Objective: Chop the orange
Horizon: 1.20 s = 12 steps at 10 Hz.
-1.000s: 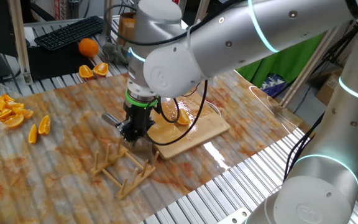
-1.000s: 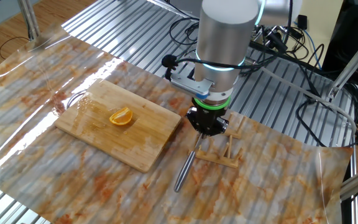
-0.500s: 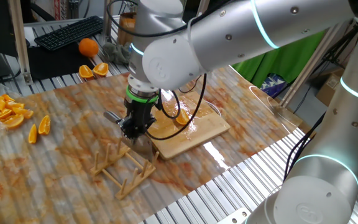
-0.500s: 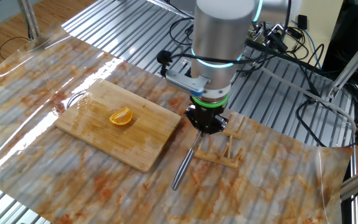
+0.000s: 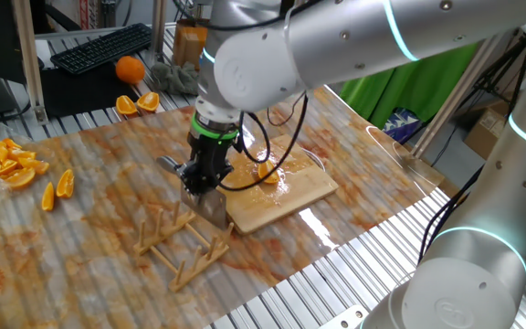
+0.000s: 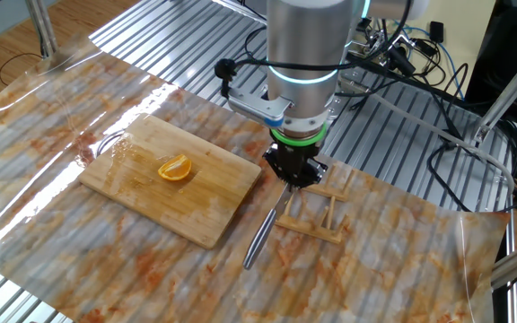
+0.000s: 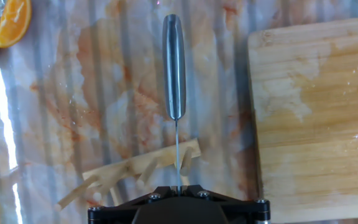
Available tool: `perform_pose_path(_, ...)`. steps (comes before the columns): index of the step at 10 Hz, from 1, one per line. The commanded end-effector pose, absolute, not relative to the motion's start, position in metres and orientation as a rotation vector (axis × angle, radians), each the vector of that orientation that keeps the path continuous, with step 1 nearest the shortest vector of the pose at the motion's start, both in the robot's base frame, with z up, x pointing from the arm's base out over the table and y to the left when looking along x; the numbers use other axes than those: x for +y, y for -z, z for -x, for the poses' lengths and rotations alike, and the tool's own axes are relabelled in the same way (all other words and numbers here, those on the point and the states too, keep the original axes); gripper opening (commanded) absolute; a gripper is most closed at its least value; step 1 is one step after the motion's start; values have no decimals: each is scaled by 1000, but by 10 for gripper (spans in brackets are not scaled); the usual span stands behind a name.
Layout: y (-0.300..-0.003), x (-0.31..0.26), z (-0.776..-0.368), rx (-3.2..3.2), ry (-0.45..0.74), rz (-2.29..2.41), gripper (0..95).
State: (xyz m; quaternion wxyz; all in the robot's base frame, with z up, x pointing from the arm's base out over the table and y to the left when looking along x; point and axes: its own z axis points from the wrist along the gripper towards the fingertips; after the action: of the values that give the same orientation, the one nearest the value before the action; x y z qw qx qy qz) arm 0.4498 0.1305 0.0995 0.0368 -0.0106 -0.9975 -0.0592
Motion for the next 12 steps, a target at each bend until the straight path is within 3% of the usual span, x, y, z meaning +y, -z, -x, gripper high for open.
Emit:
perform_pose_path(1,-100,127,-444,-3073,163,-22,0)
perform_pose_path(12,-69,124,-415,-3119,171,-37,0)
